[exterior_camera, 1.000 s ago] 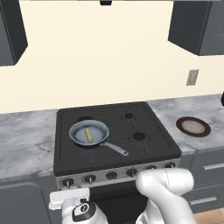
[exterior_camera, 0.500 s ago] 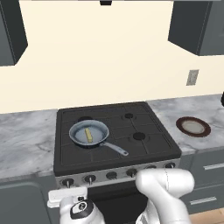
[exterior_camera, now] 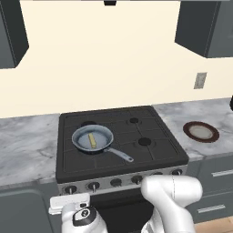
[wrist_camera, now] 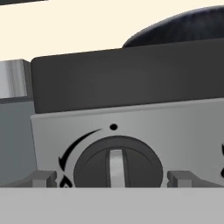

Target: Pick up the butter stick and place it in the pan. Then turn on the burner for the pan.

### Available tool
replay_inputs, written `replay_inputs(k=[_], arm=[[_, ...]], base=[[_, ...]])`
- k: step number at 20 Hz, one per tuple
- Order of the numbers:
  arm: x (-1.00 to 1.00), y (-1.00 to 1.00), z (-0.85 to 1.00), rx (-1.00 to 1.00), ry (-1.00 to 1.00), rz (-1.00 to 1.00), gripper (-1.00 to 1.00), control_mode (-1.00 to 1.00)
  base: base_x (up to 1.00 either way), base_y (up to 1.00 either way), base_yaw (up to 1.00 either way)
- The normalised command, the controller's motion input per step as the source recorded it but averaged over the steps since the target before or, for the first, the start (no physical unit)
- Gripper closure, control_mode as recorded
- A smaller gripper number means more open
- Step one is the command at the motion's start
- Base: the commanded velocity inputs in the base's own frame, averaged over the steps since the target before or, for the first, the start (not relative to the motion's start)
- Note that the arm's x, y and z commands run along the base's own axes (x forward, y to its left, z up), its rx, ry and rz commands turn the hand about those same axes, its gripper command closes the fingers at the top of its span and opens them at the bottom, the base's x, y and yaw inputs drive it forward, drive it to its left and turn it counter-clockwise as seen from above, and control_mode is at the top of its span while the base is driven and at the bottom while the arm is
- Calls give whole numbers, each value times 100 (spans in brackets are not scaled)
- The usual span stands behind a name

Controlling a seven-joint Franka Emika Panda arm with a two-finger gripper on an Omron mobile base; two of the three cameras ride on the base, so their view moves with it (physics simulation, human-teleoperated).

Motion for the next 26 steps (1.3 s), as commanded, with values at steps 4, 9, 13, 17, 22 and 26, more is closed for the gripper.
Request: replay_inputs(k=[4,9,13,17,22,26], arm=[[1,0,-4,0,-2,0,-100,-100],[0,2,-1,0,-4,0,100,-100],[0,2,0,0,-2,0,100,-100],[0,0,0,0,0,0,100,-100],[0,0,0,0,-4,0,100,-100],[0,0,0,-3,-5,0,100,-100]], base=[[0,0,0],[0,0,0],[0,0,0],[0,0,0],[0,0,0],[0,0,0]])
